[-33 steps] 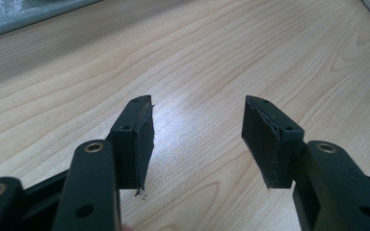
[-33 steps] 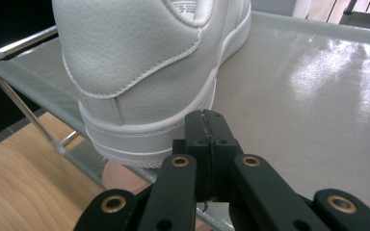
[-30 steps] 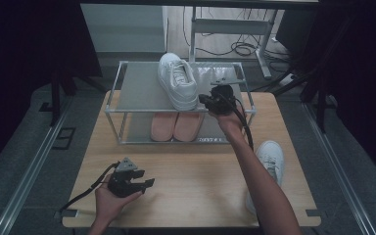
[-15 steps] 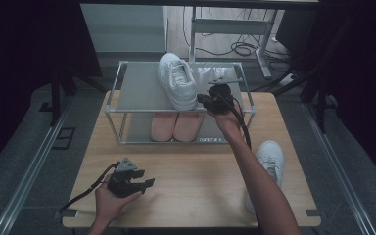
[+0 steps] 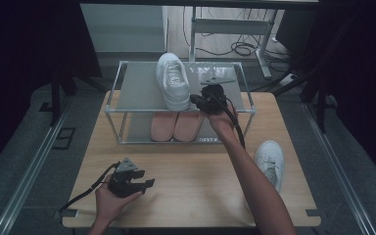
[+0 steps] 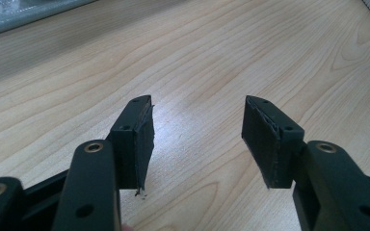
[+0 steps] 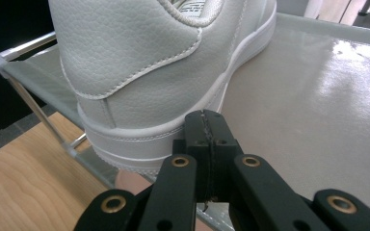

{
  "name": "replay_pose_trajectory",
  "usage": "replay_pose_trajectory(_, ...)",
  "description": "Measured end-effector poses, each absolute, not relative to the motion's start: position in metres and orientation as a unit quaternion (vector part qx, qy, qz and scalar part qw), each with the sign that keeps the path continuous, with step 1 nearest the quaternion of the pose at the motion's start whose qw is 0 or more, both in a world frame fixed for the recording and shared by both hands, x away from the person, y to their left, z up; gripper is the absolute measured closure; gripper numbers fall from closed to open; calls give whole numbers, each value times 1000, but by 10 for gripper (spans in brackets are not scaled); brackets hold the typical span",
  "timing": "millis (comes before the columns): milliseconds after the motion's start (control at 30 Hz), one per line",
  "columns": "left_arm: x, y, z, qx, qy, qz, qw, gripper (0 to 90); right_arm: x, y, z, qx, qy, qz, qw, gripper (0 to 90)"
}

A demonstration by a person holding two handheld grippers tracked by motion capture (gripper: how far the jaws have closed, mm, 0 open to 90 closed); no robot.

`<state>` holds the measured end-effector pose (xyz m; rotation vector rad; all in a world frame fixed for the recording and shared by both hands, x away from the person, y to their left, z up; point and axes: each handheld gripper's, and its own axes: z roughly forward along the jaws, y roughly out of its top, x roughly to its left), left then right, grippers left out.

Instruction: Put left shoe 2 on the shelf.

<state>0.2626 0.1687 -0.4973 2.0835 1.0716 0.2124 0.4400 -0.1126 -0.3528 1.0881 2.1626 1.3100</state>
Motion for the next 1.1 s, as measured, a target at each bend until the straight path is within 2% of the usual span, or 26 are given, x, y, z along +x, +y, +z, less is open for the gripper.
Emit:
replay_pose_trajectory(833, 262, 169, -497, 817, 421, 83, 386, 457, 439, -70, -352, 367, 779, 474, 182, 897)
replay_pose_trajectory(1100, 262, 170, -496, 816, 420, 86, 388, 457, 440, -72, -353, 366, 781, 471, 184, 896)
